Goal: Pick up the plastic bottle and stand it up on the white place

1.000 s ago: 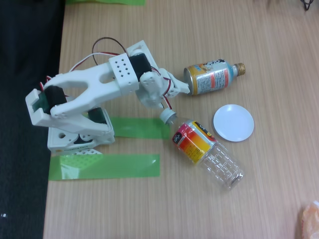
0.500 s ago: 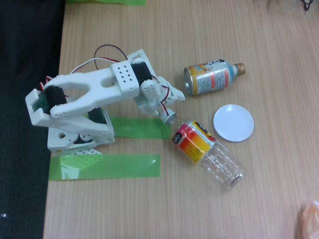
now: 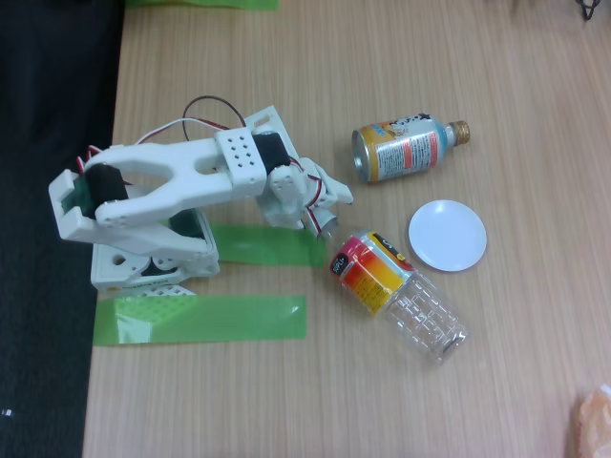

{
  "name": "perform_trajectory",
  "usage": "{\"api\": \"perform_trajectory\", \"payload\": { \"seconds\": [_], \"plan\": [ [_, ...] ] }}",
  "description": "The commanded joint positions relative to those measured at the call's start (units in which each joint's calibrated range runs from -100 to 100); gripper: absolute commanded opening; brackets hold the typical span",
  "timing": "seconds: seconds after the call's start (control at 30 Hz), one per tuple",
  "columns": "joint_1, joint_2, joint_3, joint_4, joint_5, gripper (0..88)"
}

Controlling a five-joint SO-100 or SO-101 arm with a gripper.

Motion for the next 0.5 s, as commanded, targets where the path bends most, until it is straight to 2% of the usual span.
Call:
{"api": "perform_trajectory", "payload": {
  "seconds": [0.0,0.2,0.47],
  "plan": [
    [0.1,0.2,0.1,-0.6,0.2,31.0],
    [0.1,0.2,3.5,-4.8,0.2,31.0],
    [0.1,0.2,3.7,-5.1,0.2,31.0]
  ]
}}
